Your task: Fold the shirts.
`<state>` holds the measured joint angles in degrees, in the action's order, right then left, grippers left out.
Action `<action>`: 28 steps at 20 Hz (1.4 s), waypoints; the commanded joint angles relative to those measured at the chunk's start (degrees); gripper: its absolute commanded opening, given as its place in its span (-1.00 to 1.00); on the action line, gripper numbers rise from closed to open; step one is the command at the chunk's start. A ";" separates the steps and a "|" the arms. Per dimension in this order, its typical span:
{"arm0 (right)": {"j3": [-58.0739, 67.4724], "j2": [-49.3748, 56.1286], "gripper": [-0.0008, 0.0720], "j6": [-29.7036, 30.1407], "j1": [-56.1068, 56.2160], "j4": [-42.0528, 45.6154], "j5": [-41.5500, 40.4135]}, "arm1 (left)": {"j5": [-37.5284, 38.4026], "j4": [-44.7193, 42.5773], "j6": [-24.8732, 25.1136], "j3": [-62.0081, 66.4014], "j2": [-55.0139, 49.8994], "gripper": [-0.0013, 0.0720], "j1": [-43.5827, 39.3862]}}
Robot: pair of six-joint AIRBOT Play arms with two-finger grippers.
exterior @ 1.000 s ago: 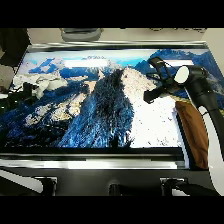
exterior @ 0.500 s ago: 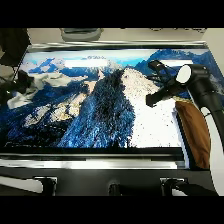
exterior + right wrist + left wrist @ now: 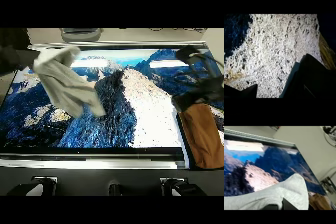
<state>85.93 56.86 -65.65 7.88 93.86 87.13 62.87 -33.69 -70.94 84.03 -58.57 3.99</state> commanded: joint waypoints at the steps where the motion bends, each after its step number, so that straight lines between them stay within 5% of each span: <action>1: 0.04 -8.02 0.86 -0.63 0.00 1.33 3.41 | 3.41 -0.94 -2.84 0.04 4.76 -0.89 -11.72; 10: -0.24 -10.49 0.86 -4.70 0.00 1.25 7.67 | -7.74 -1.49 -3.26 -8.79 -13.57 -0.84 -33.27; 11: -0.26 -9.81 0.86 -4.72 0.00 1.25 6.99 | -7.52 -1.05 -3.58 -8.57 -17.09 -0.21 -33.97; 12: -0.26 -8.79 0.86 -4.70 0.00 1.22 6.78 | -6.05 -1.07 -5.86 -7.85 -19.47 0.90 -33.62; 13: -0.26 -7.63 0.86 -4.68 0.00 1.18 7.08 | -3.39 -1.18 -6.51 -6.64 -20.98 0.99 -32.00; 18: -5.42 -1.11 0.86 -1.07 0.00 -6.54 8.26 | 11.13 -19.82 -14.23 -3.76 -18.60 0.99 -14.69; 21: -15.58 2.29 0.88 1.88 0.00 -15.26 1.14 | 19.10 -29.40 -14.58 -11.06 -15.21 0.96 -7.65; 28: -28.46 13.88 0.97 2.84 0.00 -26.80 -18.99 | 8.57 -16.85 -12.41 -46.40 -5.42 0.96 -12.61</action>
<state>60.77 66.22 -63.42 7.88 72.05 76.47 75.61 -55.61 -84.01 49.39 -66.87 -6.31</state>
